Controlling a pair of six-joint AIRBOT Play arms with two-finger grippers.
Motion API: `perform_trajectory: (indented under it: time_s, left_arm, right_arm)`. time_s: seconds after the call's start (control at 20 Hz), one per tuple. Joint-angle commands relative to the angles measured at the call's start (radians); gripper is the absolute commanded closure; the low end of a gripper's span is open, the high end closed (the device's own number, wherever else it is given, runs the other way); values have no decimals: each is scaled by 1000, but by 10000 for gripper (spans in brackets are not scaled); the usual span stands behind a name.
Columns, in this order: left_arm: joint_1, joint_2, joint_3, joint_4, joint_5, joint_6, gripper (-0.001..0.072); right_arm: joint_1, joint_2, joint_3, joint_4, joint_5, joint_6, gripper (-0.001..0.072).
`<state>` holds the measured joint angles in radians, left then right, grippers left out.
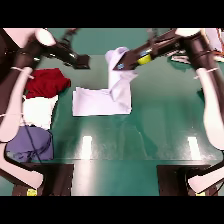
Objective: Fold the shirts.
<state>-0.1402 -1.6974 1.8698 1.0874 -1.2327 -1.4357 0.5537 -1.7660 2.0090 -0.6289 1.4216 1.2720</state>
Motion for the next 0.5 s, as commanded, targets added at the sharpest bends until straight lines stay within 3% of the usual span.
perform_trajectory:
  time_s: [0.0,0.05,0.1,0.15,0.2,0.25,0.3,0.45]
  left_arm:
    - [132,114,0,13,-45,4,676]
    - [156,137,0,13,-58,4,676]
    - [173,153,0,13,-69,4,676]
    - [186,166,0,14,-78,4,676]
    - [193,173,0,14,-92,4,677]
    - [193,180,0,21,-106,13,677]
    - [193,183,0,21,-122,31,677]
    - [193,183,-1,20,-161,34,677]
  right_arm:
    - [168,-114,0,0,-200,-113,693]
    - [211,-153,0,0,-271,-154,669]
    - [248,-193,1,5,-355,-182,438]
    - [273,-224,8,41,-416,-182,160]
    - [281,-246,31,85,-414,-182,122]
    - [278,-249,48,95,-385,-181,151]
    - [262,-235,52,81,-341,-179,262]
    - [139,-120,-62,-18,-193,-113,281]
